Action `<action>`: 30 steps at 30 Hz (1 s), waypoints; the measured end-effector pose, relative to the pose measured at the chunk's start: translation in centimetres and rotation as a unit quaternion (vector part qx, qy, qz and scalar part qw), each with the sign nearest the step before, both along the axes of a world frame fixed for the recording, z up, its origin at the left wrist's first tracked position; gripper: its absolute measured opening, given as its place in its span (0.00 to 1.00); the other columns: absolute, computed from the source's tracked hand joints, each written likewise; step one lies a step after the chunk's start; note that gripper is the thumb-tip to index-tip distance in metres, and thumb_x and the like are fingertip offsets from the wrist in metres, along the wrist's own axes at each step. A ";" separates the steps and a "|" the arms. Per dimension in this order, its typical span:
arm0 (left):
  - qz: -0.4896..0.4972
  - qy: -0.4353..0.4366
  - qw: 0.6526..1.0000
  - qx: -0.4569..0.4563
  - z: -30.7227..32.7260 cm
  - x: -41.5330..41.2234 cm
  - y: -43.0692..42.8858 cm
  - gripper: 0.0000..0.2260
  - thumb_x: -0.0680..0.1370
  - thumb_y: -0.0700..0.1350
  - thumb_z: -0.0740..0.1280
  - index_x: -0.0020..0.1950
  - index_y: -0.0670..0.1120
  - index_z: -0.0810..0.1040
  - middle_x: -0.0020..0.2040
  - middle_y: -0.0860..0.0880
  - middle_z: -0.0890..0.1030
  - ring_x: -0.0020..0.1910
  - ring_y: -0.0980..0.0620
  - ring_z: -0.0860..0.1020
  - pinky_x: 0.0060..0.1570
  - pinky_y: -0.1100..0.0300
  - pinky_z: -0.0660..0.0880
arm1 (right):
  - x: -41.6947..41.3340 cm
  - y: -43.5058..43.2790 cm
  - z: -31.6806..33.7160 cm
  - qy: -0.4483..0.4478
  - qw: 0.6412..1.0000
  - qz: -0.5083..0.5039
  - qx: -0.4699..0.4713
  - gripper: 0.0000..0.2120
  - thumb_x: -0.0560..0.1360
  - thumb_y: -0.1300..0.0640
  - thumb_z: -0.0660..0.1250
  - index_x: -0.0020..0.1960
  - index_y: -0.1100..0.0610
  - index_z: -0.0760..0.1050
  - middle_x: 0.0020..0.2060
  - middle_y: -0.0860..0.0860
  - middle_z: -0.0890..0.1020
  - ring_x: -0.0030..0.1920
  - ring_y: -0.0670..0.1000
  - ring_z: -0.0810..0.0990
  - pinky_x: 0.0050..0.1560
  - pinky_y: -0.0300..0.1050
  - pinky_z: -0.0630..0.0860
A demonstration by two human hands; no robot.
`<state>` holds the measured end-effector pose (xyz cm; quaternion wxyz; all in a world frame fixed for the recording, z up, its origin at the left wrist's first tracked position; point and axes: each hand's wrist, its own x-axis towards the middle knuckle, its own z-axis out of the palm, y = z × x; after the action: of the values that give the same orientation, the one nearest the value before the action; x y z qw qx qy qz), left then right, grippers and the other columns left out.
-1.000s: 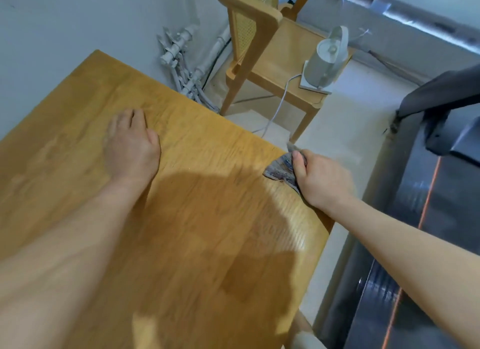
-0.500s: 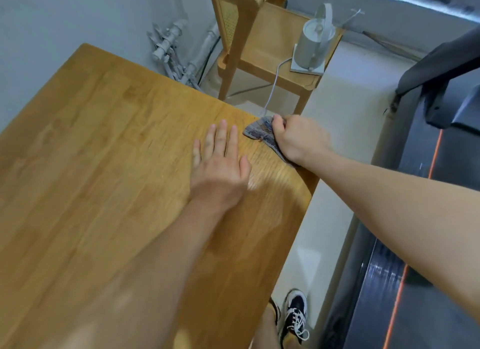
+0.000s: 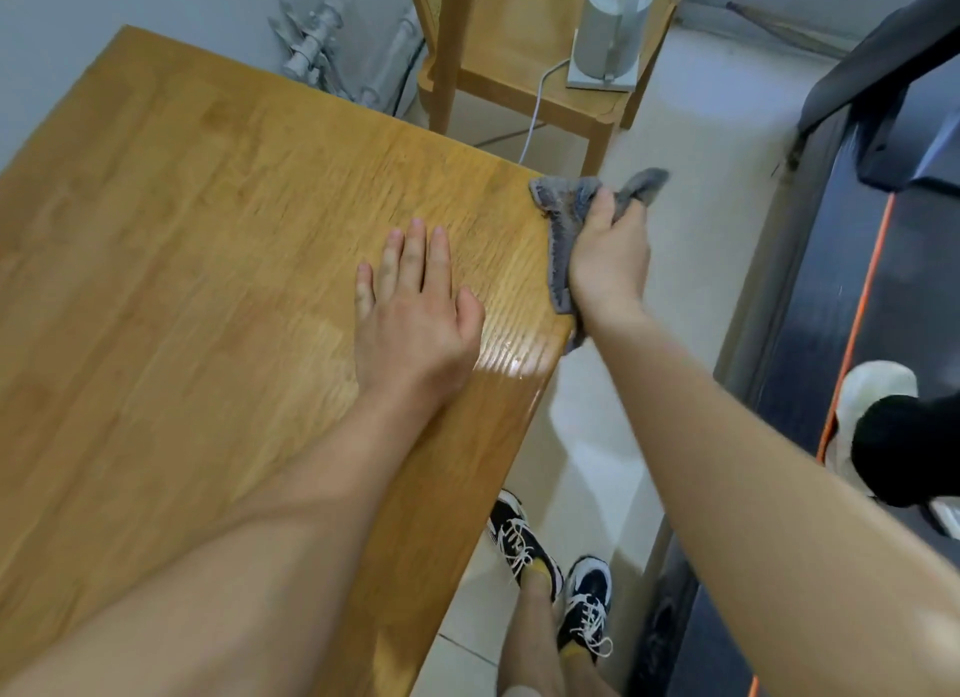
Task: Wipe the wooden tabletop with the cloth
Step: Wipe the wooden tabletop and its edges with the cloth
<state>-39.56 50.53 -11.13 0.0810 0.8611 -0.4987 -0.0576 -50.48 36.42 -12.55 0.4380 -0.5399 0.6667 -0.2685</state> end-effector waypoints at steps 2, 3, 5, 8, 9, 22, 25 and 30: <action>0.002 -0.006 1.000 -0.003 0.0 0.1 0.0 0.27 0.79 0.52 0.52 0.78 0.47 0.53 0.79 0.47 0.53 0.78 0.50 0.48 0.74 0.47 0.43 | 0.8 3.4 0.0 -0.004 1.000 -0.013 -0.012 0.23 0.83 0.48 0.51 0.72 0.60 0.61 0.63 0.59 0.74 0.63 0.60 0.73 0.52 0.46 0.67; 0.005 -0.006 1.000 -0.005 0.0 0.2 -0.1 0.27 0.79 0.52 0.52 0.78 0.47 0.54 0.79 0.47 0.53 0.78 0.49 0.49 0.74 0.47 0.44 | 1.1 5.3 -0.1 -0.004 1.000 -0.011 -0.023 0.23 0.83 0.49 0.52 0.73 0.62 0.59 0.64 0.60 0.74 0.62 0.60 0.73 0.52 0.47 0.67; 0.007 -0.007 1.000 -0.012 0.0 0.2 0.0 0.27 0.80 0.52 0.52 0.78 0.47 0.55 0.79 0.47 0.55 0.77 0.49 0.50 0.74 0.47 0.45 | 1.0 9.7 -0.4 -0.024 0.999 -0.013 -0.034 0.26 0.82 0.50 0.54 0.74 0.63 0.57 0.65 0.61 0.72 0.63 0.60 0.72 0.58 0.49 0.68; -0.001 -0.011 1.000 -0.016 0.0 0.1 0.0 0.26 0.80 0.51 0.51 0.78 0.47 0.55 0.78 0.47 0.55 0.77 0.49 0.51 0.75 0.47 0.46 | 0.2 16.6 0.1 -0.030 0.999 0.012 -0.013 0.26 0.82 0.50 0.53 0.75 0.63 0.55 0.67 0.59 0.68 0.65 0.56 0.68 0.62 0.44 0.66; -0.001 -0.011 1.000 -0.017 0.0 0.1 0.1 0.25 0.80 0.51 0.51 0.78 0.47 0.55 0.78 0.48 0.55 0.77 0.50 0.50 0.75 0.47 0.46 | 0.0 17.9 0.5 -0.027 0.999 0.025 -0.013 0.25 0.82 0.51 0.53 0.74 0.64 0.56 0.66 0.57 0.68 0.63 0.54 0.68 0.59 0.39 0.65; -0.008 0.000 1.000 -0.022 -0.3 0.5 0.1 0.25 0.81 0.50 0.50 0.78 0.47 0.55 0.79 0.47 0.55 0.77 0.48 0.50 0.74 0.46 0.45 | 1.5 6.1 0.1 0.060 0.997 -0.031 -0.034 0.23 0.84 0.49 0.49 0.73 0.62 0.58 0.63 0.59 0.74 0.59 0.58 0.75 0.46 0.43 0.64; -0.018 0.000 1.000 -0.019 -0.3 0.4 0.1 0.25 0.81 0.50 0.50 0.77 0.46 0.56 0.78 0.45 0.55 0.77 0.46 0.50 0.73 0.45 0.45 | 1.0 12.5 -0.7 0.064 0.997 -0.025 -0.025 0.26 0.83 0.49 0.50 0.76 0.61 0.54 0.66 0.60 0.72 0.62 0.59 0.73 0.54 0.46 0.68; -0.089 0.024 0.996 -0.009 0.1 0.7 3.2 0.24 0.81 0.50 0.50 0.78 0.48 0.55 0.79 0.47 0.54 0.77 0.48 0.50 0.74 0.45 0.46 | -0.3 25.4 -0.7 -0.009 0.998 0.019 -0.053 0.31 0.80 0.42 0.47 0.77 0.59 0.54 0.70 0.60 0.67 0.70 0.58 0.67 0.67 0.56 0.67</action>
<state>-38.84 53.71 -11.04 0.0955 0.8106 -0.5720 -0.0808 -50.78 61.78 -13.29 0.4198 -0.5721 0.6376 -0.2999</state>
